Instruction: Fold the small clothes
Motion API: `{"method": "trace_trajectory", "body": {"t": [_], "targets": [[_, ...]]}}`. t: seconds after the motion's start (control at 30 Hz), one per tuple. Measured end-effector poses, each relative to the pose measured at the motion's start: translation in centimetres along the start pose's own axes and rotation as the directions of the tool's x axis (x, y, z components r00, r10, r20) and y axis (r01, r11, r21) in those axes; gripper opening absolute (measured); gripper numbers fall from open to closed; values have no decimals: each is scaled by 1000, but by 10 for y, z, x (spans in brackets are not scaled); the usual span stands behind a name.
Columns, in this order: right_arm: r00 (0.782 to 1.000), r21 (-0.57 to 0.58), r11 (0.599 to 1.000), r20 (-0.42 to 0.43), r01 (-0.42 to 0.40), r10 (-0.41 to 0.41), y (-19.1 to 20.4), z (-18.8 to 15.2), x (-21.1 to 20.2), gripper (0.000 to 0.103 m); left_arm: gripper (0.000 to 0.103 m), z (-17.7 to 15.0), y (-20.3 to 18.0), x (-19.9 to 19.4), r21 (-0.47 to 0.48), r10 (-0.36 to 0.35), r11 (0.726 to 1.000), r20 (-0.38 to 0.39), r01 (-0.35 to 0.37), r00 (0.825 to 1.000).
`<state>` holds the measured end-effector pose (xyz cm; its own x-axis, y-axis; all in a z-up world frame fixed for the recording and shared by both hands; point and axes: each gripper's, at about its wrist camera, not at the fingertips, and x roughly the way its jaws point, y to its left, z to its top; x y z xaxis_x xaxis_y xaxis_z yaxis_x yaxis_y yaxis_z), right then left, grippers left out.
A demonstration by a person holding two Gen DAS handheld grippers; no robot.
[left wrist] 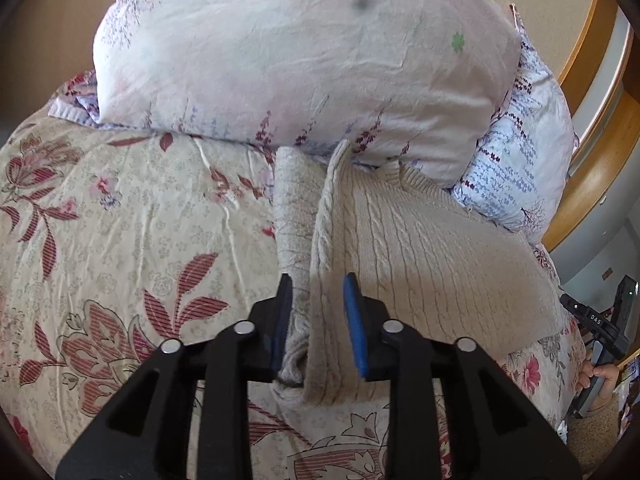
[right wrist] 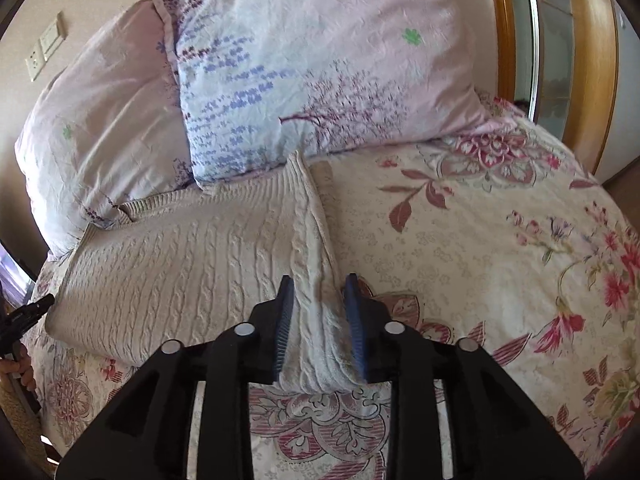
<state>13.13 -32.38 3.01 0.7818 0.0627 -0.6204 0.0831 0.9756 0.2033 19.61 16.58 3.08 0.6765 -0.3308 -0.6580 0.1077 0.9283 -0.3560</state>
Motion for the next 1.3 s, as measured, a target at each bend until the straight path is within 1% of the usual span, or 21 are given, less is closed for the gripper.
{"method": "trace_trajectory", "body": {"t": [0.03, 0.07, 0.13, 0.2, 0.3, 0.33, 0.4, 0.47, 0.6, 0.67, 0.77, 0.83, 0.9, 0.97, 1.03, 1.07, 1.1, 1.13, 1.2, 1.27, 1.3], "targets": [[1000, -28, 1000, 27, -7, 8, 7, 2, -5, 48, 42, 1, -6, -6, 19, -2, 1000, 34, 1, 999], [999, -62, 998, 40, -20, 22, 16, 3, -6, 52, 46, 3, -13, -11, 47, -7, 999, 60, 5, 998], [999, -125, 991, 26, -42, 45, 33, 5, -1, 53, 59, 3, -32, -14, 114, -30, 993, 88, 20, 996], [998, -161, 985, -13, -62, 60, 48, 4, 11, 53, 63, 2, -50, -7, 177, -36, 984, 73, 23, 997], [996, -185, 980, -64, -73, 62, 63, 2, 30, 53, 64, -1, -66, 15, 226, 3, 974, 18, -7, 1000], [996, -188, 980, -74, -68, 55, 66, 1, 35, 53, 64, -3, -66, 22, 225, 17, 974, 0, -16, 1000], [994, -184, 981, -108, -55, 35, 67, -1, 45, 58, 64, -4, -60, 36, 199, 42, 979, -49, -31, 998], [985, -176, 983, -170, -46, 15, 65, -7, 57, 63, 64, -7, -50, 45, 165, 43, 986, -79, -29, 996], [989, -245, 969, -149, -27, -10, 72, -17, 60, 68, 64, -8, -44, 47, 138, 16, 990, -86, -4, 996], [990, -249, 968, -142, -30, -6, 73, -18, 61, 75, 64, -9, -42, 48, 126, 10, 992, -88, 2, 996], [991, -254, 966, -132, -35, 1, 74, -19, 59, 76, 64, -7, -40, 45, 102, -12, 995, -84, 21, 996], [991, -224, 972, -128, -73, 45, 68, -18, 55, 78, 64, -3, -31, 36, 39, -73, 996, -66, 76, 995], [984, -146, 978, -115, -149, 133, 55, -16, 45, 81, 64, 3, -18, 25, -32, -122, 992, -29, 121, 992], [968, -46, 969, -81, -242, 238, 37, -16, 33, 81, 65, 9, -3, 17, -85, -115, 990, 4, 115, 993], [943, 44, 943, -39, -329, 331, 17, -17, 23, 82, 66, 15, 11, 17, -132, -94, 987, 2, 94, 996], [930, 78, 928, -19, -365, 368, 8, -19, 19, 83, 66, 17, 18, 20, -158, -101, 982, -8, 98, 995], [919, 106, 914, 0, -392, 395, -1, -22, 15, 83, 67, 19, 25, 24, -185, -115, 977, -20, 110, 993], [912, 122, 905, 13, -408, 409, -8, -25, 13, 83, 67, 19, 31, 29, -212, -138, 969, -36, 127, 990], [908, 135, 898, 26, -418, 418, -17, -30, 11, 83, 67, 19, 38, 40, -264, -185, 951, -63, 163, 981], [895, 154, 882, 37, -445, 445, -22, -34, 10, 83, 67, 20, 42, 51, -316, -244, 926, -80, 207, 966], [889, 159, 876, 43, -456, 455, -23, -34, 10, 83, 67, 20, 43, 55, -334, -256, 918, -83, 216, 963]]}}
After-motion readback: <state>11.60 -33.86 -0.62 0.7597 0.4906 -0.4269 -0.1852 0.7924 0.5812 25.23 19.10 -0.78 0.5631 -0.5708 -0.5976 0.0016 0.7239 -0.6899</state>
